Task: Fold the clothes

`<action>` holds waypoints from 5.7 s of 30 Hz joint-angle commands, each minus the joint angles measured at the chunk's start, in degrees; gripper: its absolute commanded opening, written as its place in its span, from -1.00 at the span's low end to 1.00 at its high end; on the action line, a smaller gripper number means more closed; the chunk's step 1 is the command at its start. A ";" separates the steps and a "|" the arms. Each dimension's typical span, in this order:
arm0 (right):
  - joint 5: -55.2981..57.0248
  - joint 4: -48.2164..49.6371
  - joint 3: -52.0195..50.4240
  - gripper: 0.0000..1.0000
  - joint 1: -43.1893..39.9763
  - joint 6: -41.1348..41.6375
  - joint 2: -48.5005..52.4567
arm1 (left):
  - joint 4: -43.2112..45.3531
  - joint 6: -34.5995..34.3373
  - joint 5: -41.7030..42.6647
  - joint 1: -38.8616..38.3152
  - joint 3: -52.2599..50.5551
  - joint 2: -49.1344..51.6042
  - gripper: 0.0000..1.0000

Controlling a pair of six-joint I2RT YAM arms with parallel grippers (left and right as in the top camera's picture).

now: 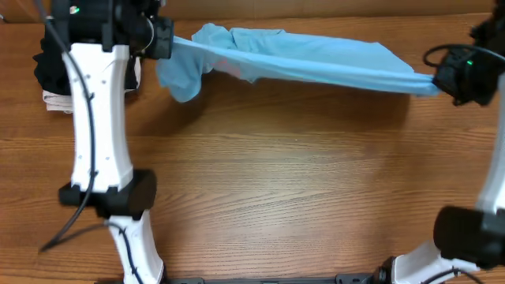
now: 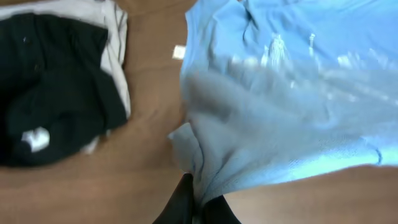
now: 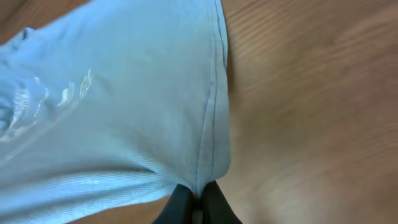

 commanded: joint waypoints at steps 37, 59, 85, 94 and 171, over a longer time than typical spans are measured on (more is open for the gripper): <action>1.11 23.52 -66.01 -0.81 -1.05 18.99 -32.41 | 40.81 -2.12 2.80 -2.89 -69.79 -17.88 -0.91; 6.49 41.77 -66.58 -0.71 -1.90 19.80 -21.75 | 61.83 -2.93 2.80 -6.69 -70.01 -6.43 -0.72; -7.32 37.05 -73.70 -0.17 -1.68 5.81 -20.02 | 61.44 -2.89 2.71 -8.28 -69.99 -4.94 0.79; 0.39 41.77 -75.28 -0.31 -1.68 7.96 -19.69 | 61.42 -2.89 2.49 -8.28 -69.99 -4.92 0.79; -4.79 39.93 -56.50 0.64 -18.56 6.36 -14.91 | 60.87 0.37 -2.95 -8.02 -69.53 -5.27 1.00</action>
